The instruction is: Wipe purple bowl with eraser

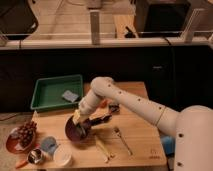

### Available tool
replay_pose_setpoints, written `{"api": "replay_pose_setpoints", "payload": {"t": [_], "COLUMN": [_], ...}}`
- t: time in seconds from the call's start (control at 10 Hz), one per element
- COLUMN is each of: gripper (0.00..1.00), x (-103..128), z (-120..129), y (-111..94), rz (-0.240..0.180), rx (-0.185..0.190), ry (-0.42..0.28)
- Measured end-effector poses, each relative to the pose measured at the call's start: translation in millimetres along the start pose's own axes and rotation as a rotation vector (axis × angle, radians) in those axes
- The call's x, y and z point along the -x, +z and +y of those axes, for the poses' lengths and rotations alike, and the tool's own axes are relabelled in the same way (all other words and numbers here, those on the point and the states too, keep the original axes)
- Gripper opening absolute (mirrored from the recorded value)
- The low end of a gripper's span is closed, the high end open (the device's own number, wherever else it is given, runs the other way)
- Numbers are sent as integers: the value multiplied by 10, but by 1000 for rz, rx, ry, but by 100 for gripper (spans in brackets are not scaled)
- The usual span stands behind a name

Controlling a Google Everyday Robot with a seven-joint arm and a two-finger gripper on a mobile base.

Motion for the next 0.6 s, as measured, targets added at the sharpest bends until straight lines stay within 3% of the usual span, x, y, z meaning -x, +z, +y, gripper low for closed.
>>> {"api": "replay_pose_setpoints", "payload": {"t": [0.3, 0.6], "gripper": [1, 1], "x": [99, -27], "z": [172, 239], "y": [-203, -267], "rz": [45, 81], "rx": [35, 44], "ry": [18, -1]}}
